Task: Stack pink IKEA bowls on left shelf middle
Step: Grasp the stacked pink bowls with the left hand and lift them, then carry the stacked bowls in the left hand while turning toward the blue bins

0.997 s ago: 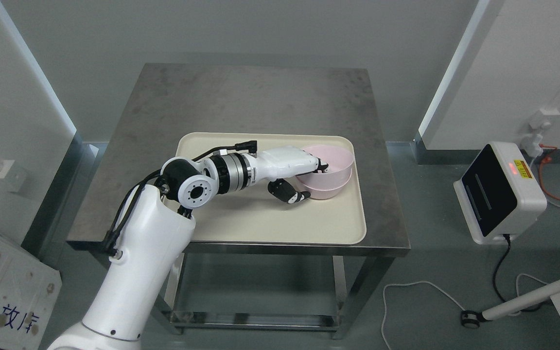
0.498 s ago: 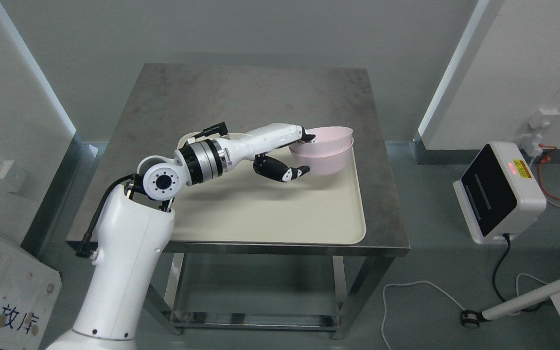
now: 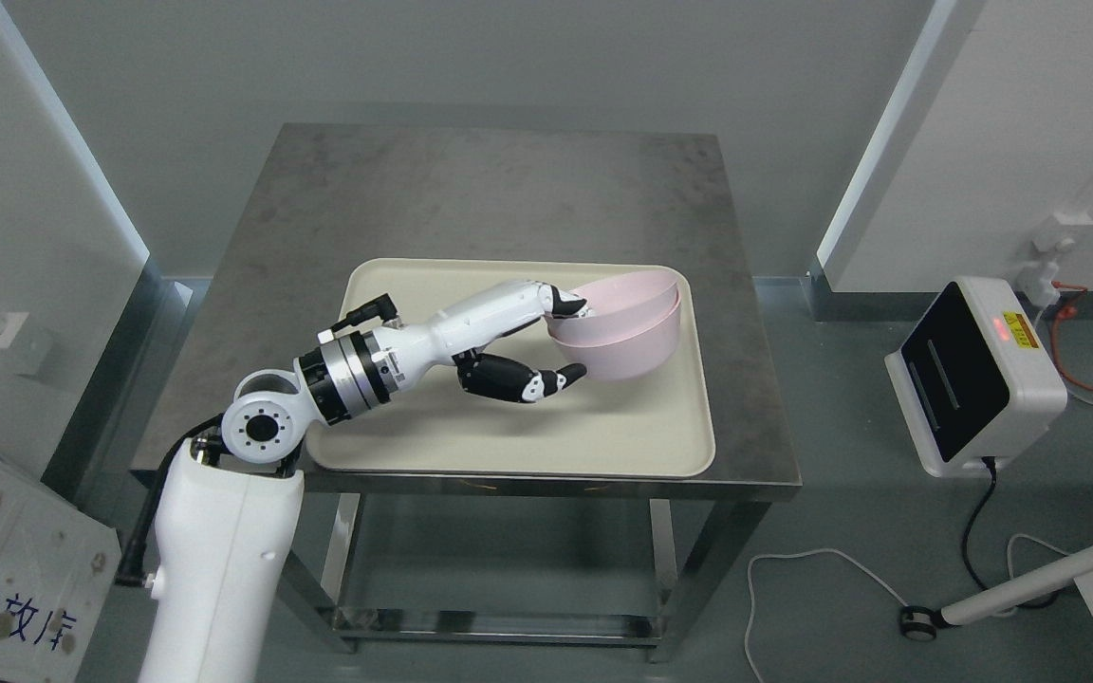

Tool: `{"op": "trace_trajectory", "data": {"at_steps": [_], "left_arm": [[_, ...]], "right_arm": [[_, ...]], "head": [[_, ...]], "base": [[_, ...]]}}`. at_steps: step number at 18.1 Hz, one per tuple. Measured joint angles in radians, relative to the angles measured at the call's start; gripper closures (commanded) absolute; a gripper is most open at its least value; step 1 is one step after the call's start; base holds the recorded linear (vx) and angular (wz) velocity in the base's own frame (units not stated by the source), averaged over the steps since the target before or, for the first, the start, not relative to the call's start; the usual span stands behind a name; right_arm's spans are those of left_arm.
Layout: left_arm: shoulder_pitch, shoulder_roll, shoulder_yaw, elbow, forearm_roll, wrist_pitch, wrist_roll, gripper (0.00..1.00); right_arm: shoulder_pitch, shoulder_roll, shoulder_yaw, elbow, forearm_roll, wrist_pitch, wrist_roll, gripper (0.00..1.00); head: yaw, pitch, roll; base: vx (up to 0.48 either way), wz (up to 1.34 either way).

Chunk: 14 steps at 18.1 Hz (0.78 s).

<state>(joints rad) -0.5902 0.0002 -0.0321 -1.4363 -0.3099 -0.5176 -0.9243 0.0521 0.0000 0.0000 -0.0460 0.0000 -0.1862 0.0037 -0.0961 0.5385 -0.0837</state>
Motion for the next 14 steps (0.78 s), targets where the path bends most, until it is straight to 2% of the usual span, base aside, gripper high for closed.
{"op": "trace_trajectory", "data": {"at_steps": [14], "left_arm": [[0.055,0.006,0.116,-0.103,0.031,-0.069,-0.002,0.98]], "right_arm": [[0.000,0.000,0.000,0.000,0.000,0.000,-0.001,0.00]], "head": [[0.0000,0.000,0.000]], "base": [[-0.021,0.00]]}}
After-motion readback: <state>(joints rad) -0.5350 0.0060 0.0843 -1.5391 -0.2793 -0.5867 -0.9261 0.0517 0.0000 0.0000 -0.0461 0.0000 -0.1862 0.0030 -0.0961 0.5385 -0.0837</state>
